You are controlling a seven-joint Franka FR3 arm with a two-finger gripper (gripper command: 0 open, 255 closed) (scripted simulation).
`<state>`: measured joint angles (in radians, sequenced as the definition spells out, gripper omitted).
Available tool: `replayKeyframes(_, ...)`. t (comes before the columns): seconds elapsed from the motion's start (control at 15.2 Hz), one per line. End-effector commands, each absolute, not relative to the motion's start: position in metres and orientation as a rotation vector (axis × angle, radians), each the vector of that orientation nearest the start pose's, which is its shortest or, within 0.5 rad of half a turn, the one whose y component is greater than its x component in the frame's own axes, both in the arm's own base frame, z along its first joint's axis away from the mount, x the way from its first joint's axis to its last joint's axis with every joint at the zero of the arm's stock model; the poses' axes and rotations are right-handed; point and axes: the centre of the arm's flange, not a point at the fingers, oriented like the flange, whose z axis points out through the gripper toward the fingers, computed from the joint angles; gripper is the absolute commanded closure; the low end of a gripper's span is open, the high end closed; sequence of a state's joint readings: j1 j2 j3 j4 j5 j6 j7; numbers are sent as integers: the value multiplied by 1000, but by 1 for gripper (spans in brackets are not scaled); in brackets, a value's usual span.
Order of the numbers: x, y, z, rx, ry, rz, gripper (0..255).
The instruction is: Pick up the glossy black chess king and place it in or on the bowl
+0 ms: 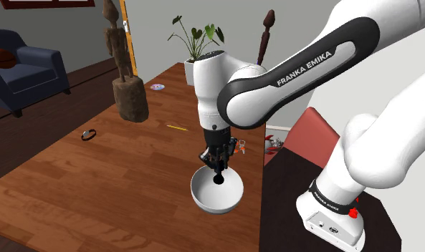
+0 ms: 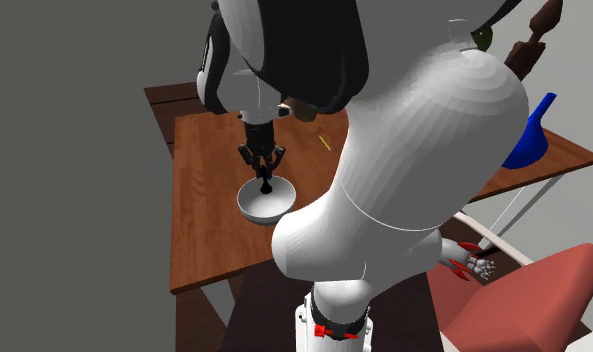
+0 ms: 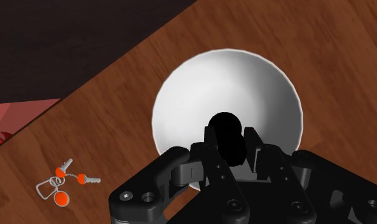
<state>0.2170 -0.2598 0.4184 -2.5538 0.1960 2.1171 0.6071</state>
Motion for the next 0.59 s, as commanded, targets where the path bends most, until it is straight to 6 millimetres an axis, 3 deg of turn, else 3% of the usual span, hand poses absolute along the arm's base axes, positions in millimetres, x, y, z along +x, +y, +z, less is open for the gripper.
replayKeyframes(0.0, 328, 247, 327, -3189, 180, 298, 255)
replayKeyframes(0.2, 328, 247, 311, -3189, 180, 298, 255)
replayKeyframes(0.53, 328, 247, 311, -3189, 180, 298, 255)
